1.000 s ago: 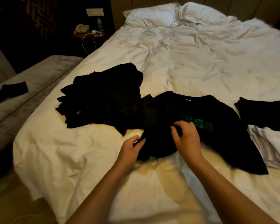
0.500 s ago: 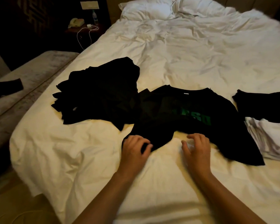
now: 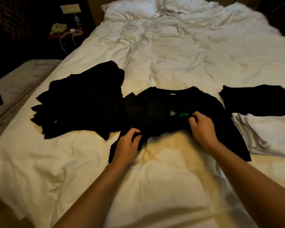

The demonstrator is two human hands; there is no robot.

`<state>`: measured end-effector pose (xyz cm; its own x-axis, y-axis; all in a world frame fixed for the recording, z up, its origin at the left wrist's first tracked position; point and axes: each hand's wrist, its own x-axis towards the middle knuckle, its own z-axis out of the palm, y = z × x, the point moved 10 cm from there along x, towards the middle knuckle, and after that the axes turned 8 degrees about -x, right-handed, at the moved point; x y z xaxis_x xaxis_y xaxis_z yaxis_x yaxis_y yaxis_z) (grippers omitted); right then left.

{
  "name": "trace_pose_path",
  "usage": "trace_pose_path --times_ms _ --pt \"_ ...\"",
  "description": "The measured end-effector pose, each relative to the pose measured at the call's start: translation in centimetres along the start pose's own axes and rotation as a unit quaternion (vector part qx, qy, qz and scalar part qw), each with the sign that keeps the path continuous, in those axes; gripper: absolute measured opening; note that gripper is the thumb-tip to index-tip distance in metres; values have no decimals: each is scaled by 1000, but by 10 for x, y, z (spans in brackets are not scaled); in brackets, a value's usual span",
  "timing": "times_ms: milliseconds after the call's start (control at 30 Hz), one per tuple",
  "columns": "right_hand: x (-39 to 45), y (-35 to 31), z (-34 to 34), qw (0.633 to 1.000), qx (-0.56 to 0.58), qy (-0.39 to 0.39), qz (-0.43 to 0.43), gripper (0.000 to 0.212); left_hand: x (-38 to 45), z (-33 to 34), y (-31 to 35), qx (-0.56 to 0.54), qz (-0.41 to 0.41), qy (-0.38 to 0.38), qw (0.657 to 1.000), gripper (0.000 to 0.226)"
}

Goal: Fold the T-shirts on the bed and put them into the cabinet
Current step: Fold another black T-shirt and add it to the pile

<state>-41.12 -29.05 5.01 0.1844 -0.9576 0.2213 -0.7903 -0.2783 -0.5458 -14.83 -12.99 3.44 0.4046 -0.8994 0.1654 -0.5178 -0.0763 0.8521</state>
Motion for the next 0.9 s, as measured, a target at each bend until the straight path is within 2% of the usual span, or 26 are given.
trace_pose_path --times_ms 67,133,167,233,267,333,400,467,567,633,667,733,800,900 --pt "26 2 -1 998 39 -42 33 32 15 -6 -3 -106 -49 11 993 18" --pt "50 10 5 993 45 -85 68 36 33 0 -14 -150 -108 -11 983 41" --pt "58 14 11 991 22 -107 73 31 39 4 -20 -129 -131 -27 983 46" --pt "66 22 27 988 -45 -135 63 18 47 4 -29 -24 -136 -27 990 42" --pt "65 24 31 989 -69 -126 45 23 49 2 -31 42 -120 -9 992 34" --pt "55 17 23 997 -63 -36 2 30 48 -2 -20 141 -59 35 988 15" --pt "27 -4 1 992 -32 101 -65 17 43 5 -4 183 27 52 981 16" --pt "-5 -21 2 984 -7 142 -109 16 38 20 3 191 64 25 979 29" --pt "-42 -42 43 990 -26 46 -129 35 35 27 -1 162 35 18 986 52" --pt "-50 -42 75 991 -68 -48 -102 58 41 22 -4 129 21 39 991 43" --pt "-50 -42 82 991 -79 -65 -88 60 43 20 1 128 43 43 990 29" --pt "-43 -48 82 992 -69 -52 -88 37 44 18 10 136 94 39 986 14" --pt "-41 -56 76 993 -21 -37 -106 14 41 11 16 121 116 46 985 15" --pt "-47 -54 59 987 133 -22 -92 2 39 0 19 65 83 39 994 14"
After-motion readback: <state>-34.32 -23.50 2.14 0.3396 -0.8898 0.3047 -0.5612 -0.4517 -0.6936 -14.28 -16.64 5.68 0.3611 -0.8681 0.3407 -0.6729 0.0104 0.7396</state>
